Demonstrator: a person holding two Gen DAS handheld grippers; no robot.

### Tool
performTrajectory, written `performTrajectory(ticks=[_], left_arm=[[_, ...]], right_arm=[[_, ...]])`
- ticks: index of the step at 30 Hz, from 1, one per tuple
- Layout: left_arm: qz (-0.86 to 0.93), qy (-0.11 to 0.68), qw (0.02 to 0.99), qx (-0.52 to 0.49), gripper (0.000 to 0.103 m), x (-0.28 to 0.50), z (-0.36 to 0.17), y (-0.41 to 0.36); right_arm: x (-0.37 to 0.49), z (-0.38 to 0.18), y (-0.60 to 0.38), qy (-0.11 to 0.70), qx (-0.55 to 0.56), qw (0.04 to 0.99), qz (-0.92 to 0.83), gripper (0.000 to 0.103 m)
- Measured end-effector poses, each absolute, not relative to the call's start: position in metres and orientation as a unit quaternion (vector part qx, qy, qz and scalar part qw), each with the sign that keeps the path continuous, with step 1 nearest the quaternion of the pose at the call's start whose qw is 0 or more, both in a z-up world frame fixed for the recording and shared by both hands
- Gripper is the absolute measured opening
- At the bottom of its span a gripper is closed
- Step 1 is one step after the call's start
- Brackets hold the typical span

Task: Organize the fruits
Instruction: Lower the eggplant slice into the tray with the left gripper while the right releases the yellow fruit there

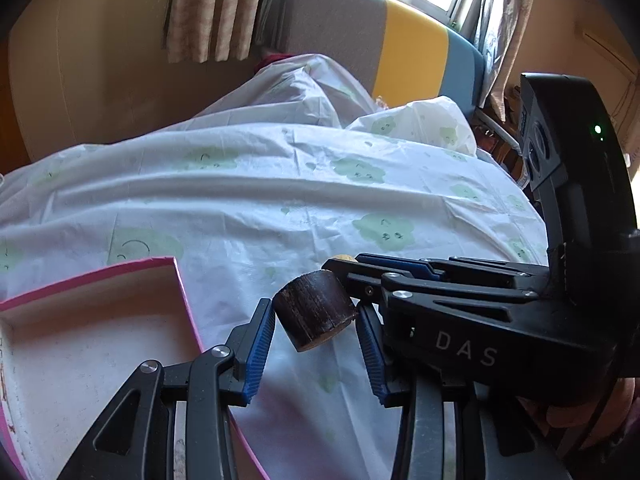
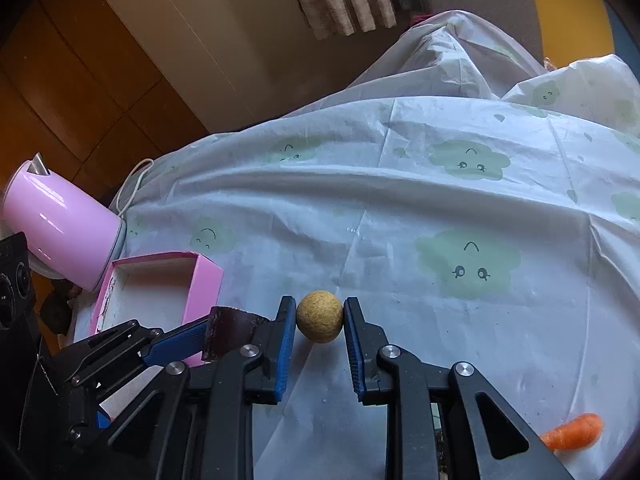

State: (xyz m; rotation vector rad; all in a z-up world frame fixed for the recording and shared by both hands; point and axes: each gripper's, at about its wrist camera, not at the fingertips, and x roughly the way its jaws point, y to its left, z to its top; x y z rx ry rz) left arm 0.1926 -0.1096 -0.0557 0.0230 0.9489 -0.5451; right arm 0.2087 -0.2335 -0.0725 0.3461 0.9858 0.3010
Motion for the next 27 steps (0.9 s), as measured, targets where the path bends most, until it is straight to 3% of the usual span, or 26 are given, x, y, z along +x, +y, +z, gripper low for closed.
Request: performTrajectory(ticks=[14, 27], left_arm=[[-0.216, 0.422, 0.880, -0.007, 0.042, 0.145, -0.003, -0.060], [-0.120, 0.419, 0.899, -0.052, 0.042, 0.092, -0.002, 0.022]], right_arm=[[0.166, -0.012, -0.203, 0.420, 0.140, 0.881, 0.168, 0.024], [0.121, -0.003, -0.141, 0.427, 0.099, 0.875, 0.204, 0.024]])
